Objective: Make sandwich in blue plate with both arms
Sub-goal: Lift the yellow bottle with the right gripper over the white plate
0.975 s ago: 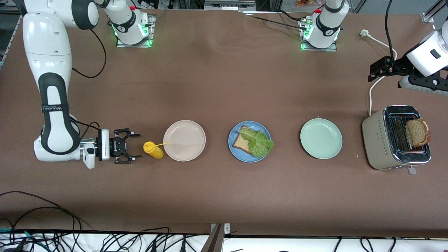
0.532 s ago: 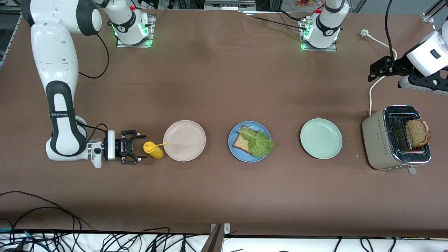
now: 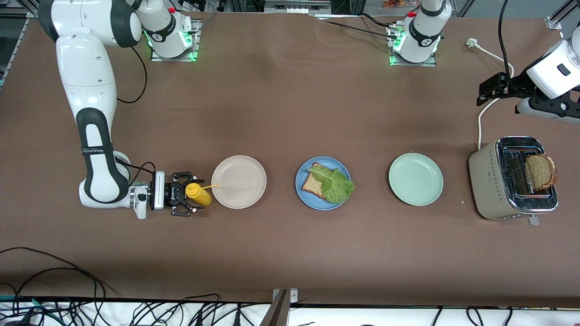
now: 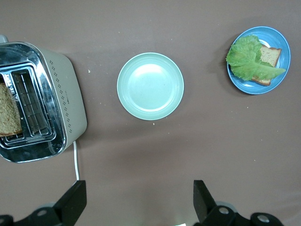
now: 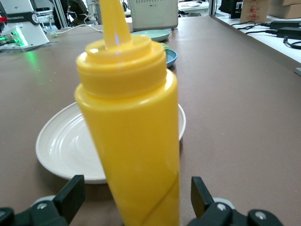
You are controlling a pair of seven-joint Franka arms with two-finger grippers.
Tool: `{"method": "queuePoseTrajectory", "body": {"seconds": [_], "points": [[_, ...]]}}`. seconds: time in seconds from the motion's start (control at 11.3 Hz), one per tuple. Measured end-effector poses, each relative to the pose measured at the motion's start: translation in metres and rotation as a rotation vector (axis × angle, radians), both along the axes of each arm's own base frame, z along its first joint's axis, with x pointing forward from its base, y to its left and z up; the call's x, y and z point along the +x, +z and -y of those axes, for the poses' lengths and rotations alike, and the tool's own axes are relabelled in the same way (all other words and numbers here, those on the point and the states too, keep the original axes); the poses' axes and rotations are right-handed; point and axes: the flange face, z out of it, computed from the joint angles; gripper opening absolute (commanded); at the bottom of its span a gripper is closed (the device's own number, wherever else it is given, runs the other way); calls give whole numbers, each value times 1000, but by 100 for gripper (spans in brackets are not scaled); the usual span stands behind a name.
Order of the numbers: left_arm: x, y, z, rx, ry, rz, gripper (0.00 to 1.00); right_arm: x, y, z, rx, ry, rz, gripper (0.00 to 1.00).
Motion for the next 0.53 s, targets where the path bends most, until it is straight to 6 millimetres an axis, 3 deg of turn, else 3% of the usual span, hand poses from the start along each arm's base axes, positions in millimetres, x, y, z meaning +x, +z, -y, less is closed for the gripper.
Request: {"method": "queuePoseTrajectory", "body": {"seconds": [0.09, 0.35, 0.44, 0.53], "points": [[0, 0, 0, 0, 0, 0, 100, 0, -3, 0, -1, -3, 7, 81], [0, 0, 0, 0, 0, 0, 100, 1, -9, 5, -13, -10, 39, 18], [0, 0, 0, 0, 0, 0, 100, 2, -9, 5, -19, -14, 46, 5], [0, 0, 0, 0, 0, 0, 100, 2, -9, 4, -23, -17, 51, 0]]}}
